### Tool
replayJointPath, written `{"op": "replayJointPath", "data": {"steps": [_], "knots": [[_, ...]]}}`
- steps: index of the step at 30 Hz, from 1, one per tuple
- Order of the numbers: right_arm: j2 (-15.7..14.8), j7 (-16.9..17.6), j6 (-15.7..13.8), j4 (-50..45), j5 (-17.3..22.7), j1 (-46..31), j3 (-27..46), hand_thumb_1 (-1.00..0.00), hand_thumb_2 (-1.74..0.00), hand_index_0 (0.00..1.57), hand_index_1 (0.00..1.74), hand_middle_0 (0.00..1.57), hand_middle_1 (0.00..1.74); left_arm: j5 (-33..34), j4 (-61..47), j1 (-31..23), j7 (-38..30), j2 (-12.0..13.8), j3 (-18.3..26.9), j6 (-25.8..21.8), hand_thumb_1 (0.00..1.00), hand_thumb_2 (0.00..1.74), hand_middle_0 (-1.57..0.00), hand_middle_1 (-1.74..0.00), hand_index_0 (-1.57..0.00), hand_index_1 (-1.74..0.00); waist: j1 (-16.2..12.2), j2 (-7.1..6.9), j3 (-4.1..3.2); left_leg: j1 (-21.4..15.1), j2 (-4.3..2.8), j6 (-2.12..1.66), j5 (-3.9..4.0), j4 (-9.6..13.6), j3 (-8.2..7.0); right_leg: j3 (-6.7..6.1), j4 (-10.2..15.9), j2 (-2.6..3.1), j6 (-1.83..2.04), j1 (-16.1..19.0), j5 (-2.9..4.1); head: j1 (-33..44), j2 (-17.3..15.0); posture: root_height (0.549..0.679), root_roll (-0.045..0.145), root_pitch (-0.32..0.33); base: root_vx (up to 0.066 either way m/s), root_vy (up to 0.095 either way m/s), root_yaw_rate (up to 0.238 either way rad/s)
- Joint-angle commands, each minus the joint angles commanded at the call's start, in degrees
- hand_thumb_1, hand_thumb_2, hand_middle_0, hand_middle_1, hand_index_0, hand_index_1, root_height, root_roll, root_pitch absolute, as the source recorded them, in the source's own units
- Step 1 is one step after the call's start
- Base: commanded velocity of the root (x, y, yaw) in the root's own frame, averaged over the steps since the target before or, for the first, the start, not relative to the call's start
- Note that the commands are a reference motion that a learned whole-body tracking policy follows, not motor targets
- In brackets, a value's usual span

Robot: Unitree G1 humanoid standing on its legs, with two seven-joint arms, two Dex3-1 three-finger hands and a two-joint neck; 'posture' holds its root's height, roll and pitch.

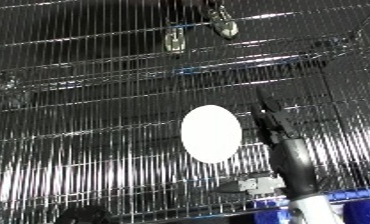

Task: Pick up the object and place it into the box

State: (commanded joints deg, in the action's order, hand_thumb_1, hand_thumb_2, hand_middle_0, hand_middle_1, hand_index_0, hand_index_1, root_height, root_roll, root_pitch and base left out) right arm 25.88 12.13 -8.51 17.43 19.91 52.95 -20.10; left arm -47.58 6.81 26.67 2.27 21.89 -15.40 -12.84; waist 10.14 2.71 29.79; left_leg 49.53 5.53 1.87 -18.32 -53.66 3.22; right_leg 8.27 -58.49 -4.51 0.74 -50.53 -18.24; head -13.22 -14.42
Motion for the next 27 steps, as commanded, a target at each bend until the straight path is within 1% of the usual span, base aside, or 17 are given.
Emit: {"op": "replayJointPath", "data": {"steps": [4, 12, 18, 26, 27], "knots": [[0.3, 0.6, -0.2, 2.2, -0.2, 2.1, -0.7, 0.0, 0.0, 0.0, 0.0, 0.0, 0.0, -0.7, 0.1, 0.4, 0.1, 0.2, -0.5, -0.1, 1.0, 1.74, -1.57, -1.74, -1.57, -1.74, 0.4, 0.36, 0.0, 0.5, 0.12, 0.02, 0.14, -0.1, 0.23, 0.14, -0.1, -0.07, -0.08, -0.5, 0.07, -1.2, 0.3, 0.593, 0.028, 0.246, 0.008, 0.003, 0.055], [0.4, 0.5, 0.2, 4.9, -0.9, 6.0, -2.0, 0.0, 0.0, 0.0, 0.0, 0.0, 0.0, -1.6, 0.0, 0.7, -0.1, 0.2, -1.6, -0.8, 1.0, 1.74, -1.57, -1.74, -1.57, -1.74, 1.2, 0.82, 0.0, 2.2, 0.44, 0.09, 0.26, -0.6, 0.65, 0.34, -0.4, 0.08, -0.35, -1.8, 0.05, -2.9, 0.5, 0.592, 0.027, 0.263, 0.012, 0.008, 0.038], [-0.4, 0.0, 0.1, 5.7, -0.4, 7.8, -2.9, -0.3, -0.52, 0.47, 0.52, 0.47, 0.52, -1.7, 0.1, 0.4, 0.3, 0.0, -1.9, -1.0, 1.0, 1.74, -1.57, -1.74, -1.57, -1.74, 1.8, 1.16, 0.0, 2.8, 0.77, 0.2, 0.35, -0.6, 0.74, 0.48, -0.4, 0.23, -0.46, -2.3, 0.01, -4.0, 1.2, 0.591, 0.027, 0.272, 0.021, -0.002, 0.035], [-1.3, 0.3, 0.2, 5.9, -0.5, 8.3, -3.3, -0.7, -1.22, 1.1, 1.22, 1.1, 1.22, -2.0, -0.1, -0.2, 0.6, -0.1, -2.1, -1.3, 1.0, 1.74, -1.57, -1.74, -1.57, -1.74, 2.0, 1.78, 0.0, 2.7, 1.0, 0.15, 0.34, -0.7, 0.62, 0.29, -0.5, 0.09, -0.38, -2.5, 0.07, -4.9, 1.7, 0.591, 0.029, 0.272, 0.025, 0.009, 0.008], [-1.4, 0.5, 0.3, 5.8, -0.6, 8.2, -3.3, -0.7, -1.22, 1.1, 1.22, 1.1, 1.22, -2.0, -0.2, -0.3, 0.6, -0.1, -2.1, -1.4, 1.0, 1.74, -1.57, -1.74, -1.57, -1.74, 2.0, 1.81, 0.0, 2.7, 1.0, 0.14, 0.34, -0.7, 0.58, 0.26, -0.5, 0.08, -0.36, -2.4, 0.07, -4.8, 1.8, 0.591, 0.029, 0.271, 0.02, 0.003, -0.011]]}}
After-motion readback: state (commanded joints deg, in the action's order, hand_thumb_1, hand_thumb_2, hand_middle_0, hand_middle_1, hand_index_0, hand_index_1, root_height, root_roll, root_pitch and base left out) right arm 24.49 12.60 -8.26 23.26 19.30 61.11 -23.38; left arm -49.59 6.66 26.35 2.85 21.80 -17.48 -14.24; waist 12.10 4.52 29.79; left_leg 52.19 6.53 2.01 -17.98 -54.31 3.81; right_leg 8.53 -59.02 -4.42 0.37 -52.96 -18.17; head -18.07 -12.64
